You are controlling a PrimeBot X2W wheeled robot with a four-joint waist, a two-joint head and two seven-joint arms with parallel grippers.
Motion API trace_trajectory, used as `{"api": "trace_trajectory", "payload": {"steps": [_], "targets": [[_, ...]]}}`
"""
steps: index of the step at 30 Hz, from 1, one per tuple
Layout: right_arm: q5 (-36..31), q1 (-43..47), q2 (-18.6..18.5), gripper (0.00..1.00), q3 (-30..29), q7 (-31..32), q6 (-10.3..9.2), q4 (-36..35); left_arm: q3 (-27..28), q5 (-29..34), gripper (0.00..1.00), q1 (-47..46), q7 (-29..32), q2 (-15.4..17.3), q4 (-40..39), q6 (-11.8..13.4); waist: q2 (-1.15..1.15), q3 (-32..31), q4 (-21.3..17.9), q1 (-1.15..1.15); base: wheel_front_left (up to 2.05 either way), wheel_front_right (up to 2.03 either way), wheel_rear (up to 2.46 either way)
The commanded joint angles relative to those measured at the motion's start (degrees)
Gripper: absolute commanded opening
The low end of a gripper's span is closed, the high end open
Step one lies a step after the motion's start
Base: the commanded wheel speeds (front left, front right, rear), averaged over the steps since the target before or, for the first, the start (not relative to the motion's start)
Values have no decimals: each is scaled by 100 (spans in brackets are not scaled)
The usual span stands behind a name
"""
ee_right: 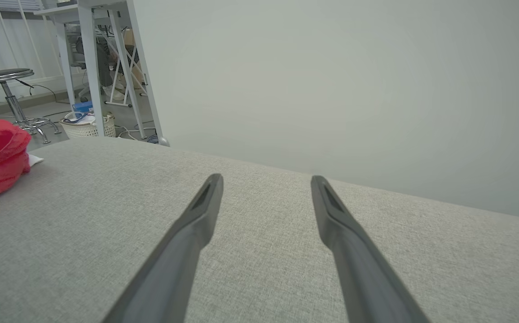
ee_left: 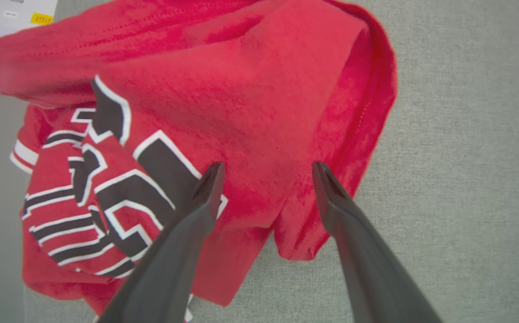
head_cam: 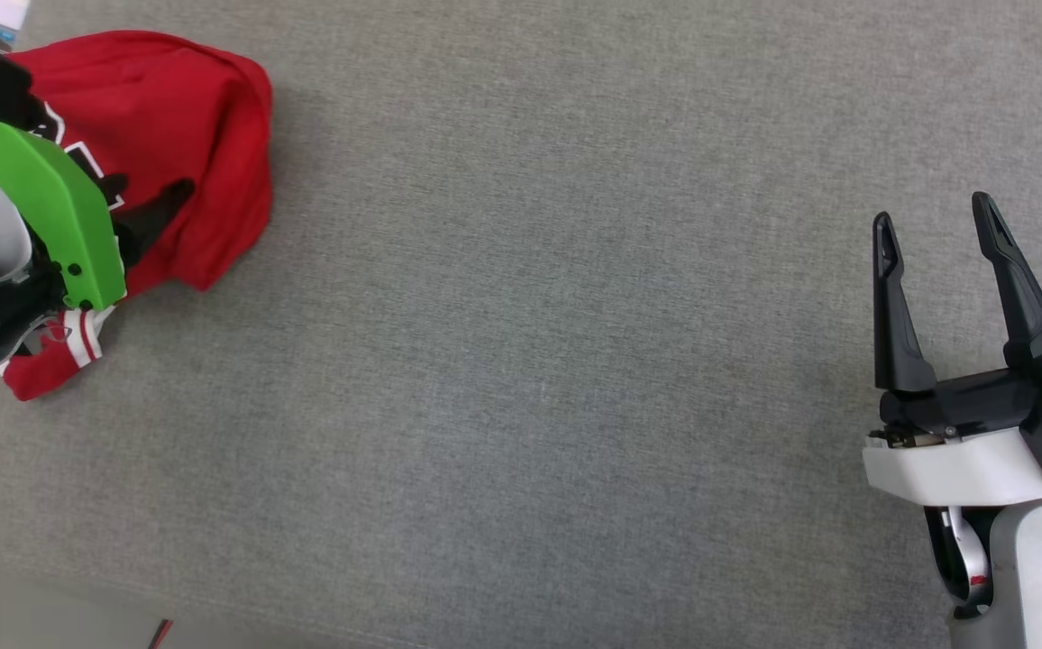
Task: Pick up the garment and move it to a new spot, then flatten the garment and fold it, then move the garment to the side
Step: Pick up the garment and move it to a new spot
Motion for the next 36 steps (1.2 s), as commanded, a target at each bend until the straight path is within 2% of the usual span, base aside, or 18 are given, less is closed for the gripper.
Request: {"api": "trace_trajectory", "payload": {"steps": [1,7,14,15,17,24,31,36], "targets": [[-38,-112,-19,100,10,-54,-3,-31,-134,-92,100,-164,101,-1,113,-16,0,133,-122,-1,0,0,0],[-34,-219,-21,100,72,-54,-3,-7,-842,-87,100,-316,516,-128,704,-16,0,283,-281,-1,0,0,0],[-20,-270,-20,100,32,-54,-3,10,-1510,-19,100,-473,506,-234,1155,-16,0,341,-378,-1,0,0,0],[-17,-264,-20,100,28,-54,-3,17,-1610,-24,80,-491,514,-218,1199,-16,0,326,-381,-1,0,0,0],[-10,-243,-20,100,12,-54,-3,38,-1773,-8,0,-536,457,-170,1251,-16,0,272,-370,-1,0,0,0],[102,-159,-20,100,29,-54,-3,107,-1976,-76,0,-795,-305,-5,1092,-16,0,-106,-259,-1,0,0,0],[333,-23,-20,100,10,-54,-3,178,-2260,164,0,-1269,-980,281,443,-16,0,-638,-180,-1,0,0,0],[536,62,-20,100,1,-54,-3,236,-2455,326,0,-1542,-1230,334,-13,-16,0,-905,-270,-1,0,0,0]]}}
